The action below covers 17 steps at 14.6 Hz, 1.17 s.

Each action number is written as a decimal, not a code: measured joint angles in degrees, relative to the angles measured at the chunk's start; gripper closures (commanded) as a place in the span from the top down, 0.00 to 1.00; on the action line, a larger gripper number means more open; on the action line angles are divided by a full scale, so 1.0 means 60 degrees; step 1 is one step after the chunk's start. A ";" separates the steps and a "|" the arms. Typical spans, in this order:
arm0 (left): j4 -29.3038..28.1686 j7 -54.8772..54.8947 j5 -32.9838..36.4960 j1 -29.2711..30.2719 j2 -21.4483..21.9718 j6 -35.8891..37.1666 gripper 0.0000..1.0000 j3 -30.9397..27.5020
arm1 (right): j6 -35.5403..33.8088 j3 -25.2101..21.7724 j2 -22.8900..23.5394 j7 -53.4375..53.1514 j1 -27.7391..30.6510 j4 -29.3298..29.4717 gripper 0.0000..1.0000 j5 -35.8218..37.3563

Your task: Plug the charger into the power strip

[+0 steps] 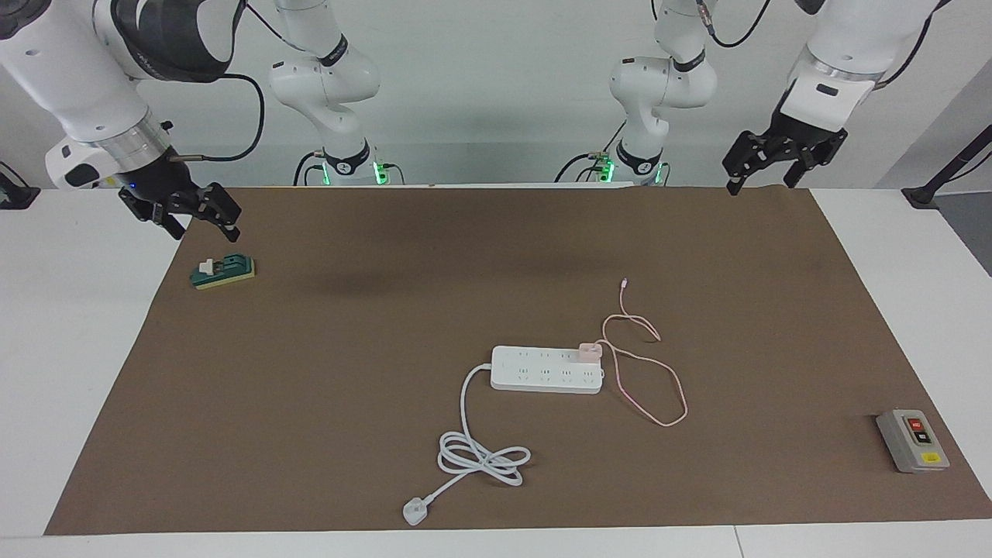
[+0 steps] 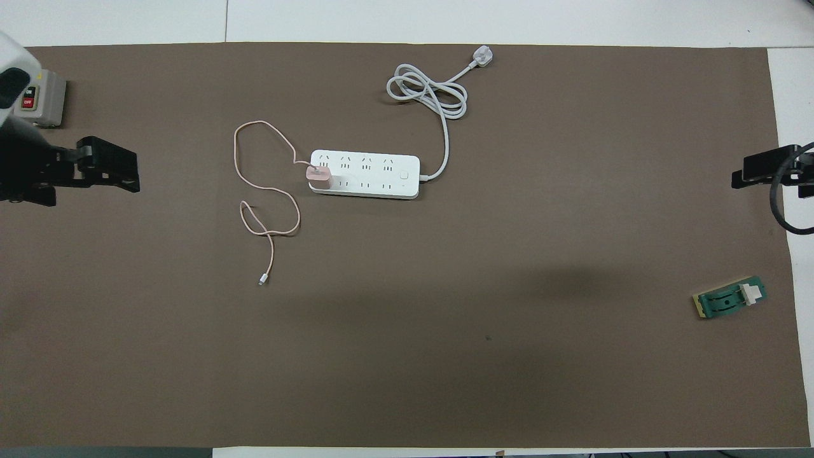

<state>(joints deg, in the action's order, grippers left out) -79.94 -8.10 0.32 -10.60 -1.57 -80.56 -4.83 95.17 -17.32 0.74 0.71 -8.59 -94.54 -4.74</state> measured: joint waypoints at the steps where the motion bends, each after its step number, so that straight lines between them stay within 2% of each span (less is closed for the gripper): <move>1: -0.0025 0.0341 -0.0011 0.0259 -0.0004 0.0003 1.00 -0.0002 | 0.0000 0.0001 0.0000 0.0000 0.0000 0.0000 1.00 0.0000; 4: -0.0076 0.0952 -0.0045 0.0646 -0.0005 0.0010 1.00 -0.0004 | -0.0018 0.0005 -0.0001 0.0029 -0.0011 0.0000 1.00 0.0000; 17: -0.0040 0.1352 -0.0045 0.0901 0.0027 0.0020 1.00 0.0011 | -0.0623 0.0098 -0.0022 0.0621 -0.0146 0.0031 1.00 0.0000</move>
<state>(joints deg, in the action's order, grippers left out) -80.19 0.01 0.05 -5.20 -1.40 -80.44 -4.77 91.43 -16.73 0.61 4.44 -9.47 -94.35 -4.74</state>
